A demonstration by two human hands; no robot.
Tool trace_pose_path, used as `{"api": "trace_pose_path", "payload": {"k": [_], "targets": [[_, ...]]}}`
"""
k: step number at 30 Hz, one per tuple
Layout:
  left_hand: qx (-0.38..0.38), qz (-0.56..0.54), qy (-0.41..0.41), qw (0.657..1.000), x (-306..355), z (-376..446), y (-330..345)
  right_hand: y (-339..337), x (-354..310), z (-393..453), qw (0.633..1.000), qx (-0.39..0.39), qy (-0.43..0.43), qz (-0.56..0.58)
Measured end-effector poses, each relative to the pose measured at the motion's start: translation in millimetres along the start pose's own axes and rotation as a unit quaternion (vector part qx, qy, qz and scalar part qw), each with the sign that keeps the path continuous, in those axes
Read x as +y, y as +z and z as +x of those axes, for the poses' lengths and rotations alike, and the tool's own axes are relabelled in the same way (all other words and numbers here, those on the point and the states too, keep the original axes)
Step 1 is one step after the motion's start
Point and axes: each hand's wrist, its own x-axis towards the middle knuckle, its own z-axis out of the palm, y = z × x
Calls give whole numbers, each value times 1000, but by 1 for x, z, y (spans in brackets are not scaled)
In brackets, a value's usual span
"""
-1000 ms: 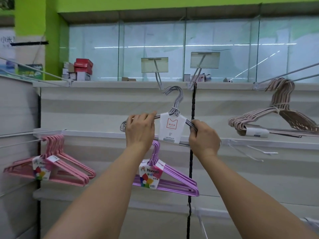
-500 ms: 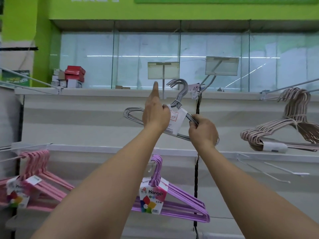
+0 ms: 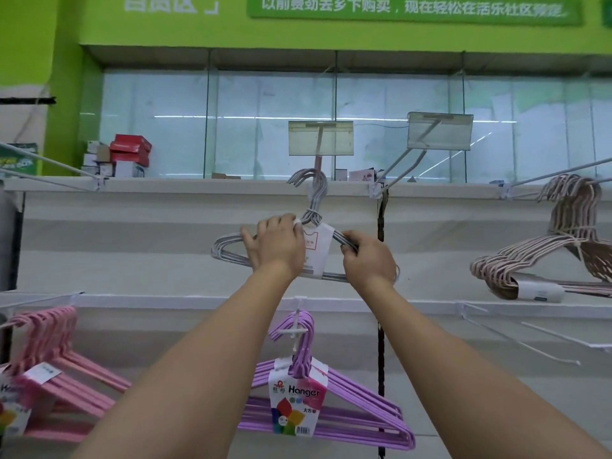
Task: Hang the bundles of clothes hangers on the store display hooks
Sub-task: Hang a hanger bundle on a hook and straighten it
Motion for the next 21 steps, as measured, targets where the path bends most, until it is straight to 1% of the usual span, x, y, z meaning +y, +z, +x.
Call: {"api": "trace_pose_path", "payload": {"k": [3,5,9,11,14,16,19,21], "targets": [[-21,25,44,999,-16,-2,8,8,12,1,1000,7,19,-22],[-29,30,57,997,-23,-4,13,10,19,-1,998,4,31,-48],[6,24,63,998,-31,-2,23,17,26,-1,993,-8,-22,-119],[13,13,65,998,-33,1,27,22,28,5,993,-13,-13,-113],[10,-2,70,998,-34,6,35,29,30,15,995,16,15,-93],[15,-7,71,997,-35,11,42,31,33,20,996,14,7,-89],[11,-14,63,998,-36,20,54,37,37,25,992,-8,-8,-122],[1,-17,56,998,-36,25,62,42,38,31,989,0,2,-148]]}}
